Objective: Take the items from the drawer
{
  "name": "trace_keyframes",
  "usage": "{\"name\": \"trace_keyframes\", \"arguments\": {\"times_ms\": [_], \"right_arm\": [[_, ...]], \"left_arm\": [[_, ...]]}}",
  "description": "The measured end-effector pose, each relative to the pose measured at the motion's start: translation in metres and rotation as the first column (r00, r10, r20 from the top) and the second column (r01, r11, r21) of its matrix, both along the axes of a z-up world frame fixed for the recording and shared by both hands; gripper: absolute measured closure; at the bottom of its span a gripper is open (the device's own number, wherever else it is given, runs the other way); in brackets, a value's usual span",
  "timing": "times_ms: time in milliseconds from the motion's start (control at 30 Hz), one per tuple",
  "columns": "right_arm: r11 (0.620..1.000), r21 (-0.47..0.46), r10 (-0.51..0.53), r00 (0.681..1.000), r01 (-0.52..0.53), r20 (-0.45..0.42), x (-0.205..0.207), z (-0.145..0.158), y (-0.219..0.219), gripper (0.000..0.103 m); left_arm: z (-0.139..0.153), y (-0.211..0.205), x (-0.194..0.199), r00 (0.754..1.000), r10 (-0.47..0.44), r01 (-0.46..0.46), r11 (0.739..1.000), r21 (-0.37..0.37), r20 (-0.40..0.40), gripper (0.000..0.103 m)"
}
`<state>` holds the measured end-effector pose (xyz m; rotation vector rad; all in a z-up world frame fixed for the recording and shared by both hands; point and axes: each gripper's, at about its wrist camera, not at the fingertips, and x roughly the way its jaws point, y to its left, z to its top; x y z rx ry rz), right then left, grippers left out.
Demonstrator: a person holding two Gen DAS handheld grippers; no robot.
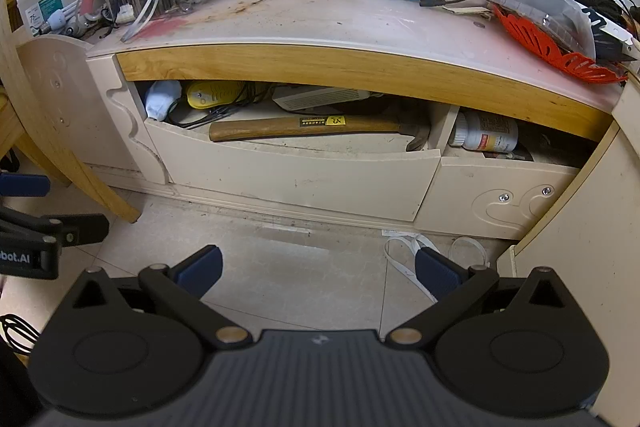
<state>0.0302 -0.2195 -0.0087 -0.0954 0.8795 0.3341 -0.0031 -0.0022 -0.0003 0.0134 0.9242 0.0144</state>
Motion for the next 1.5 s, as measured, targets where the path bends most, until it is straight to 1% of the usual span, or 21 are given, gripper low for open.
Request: {"name": "trace_keyframes", "arguments": {"times_ms": [300,900,967,1300,1367,1500], "right_arm": [[1.000,0.001,0.000,1.000,0.000,-0.002,0.001,0.001,-0.001,0.000],[1.000,0.000,-0.004,1.000,0.004,-0.003,0.001,0.000,-0.001,0.000],[1.000,0.002,-0.010,1.000,0.010,-0.001,0.001,-0.001,-0.001,0.000],[0.999,0.010,-0.038,0.999,0.038,0.008,0.002,-0.004,0.001,0.000],[0.998,0.022,-0.058,0.998,0.058,0.008,0.011,-0.005,-0.009,0.000],[0.996,0.027,-0.090,0.996,0.090,0.020,0.020,-0.010,-0.008,0.000]], "left_arm": [[0.000,0.005,0.005,1.000,-0.003,0.003,1.000,-0.004,-0.003,0.004],[0.000,-0.001,-0.002,1.000,-0.012,0.012,1.000,0.001,0.002,0.004],[0.000,0.004,0.005,1.000,-0.010,0.010,1.000,0.001,-0.001,0.004],[-0.001,0.007,0.007,1.000,0.021,-0.021,1.000,0.000,0.008,0.004],[-0.003,0.008,0.010,0.999,0.030,-0.030,1.000,0.003,0.013,0.004],[-0.008,0.009,0.018,0.999,0.045,-0.045,0.999,0.007,0.018,0.004]]}}
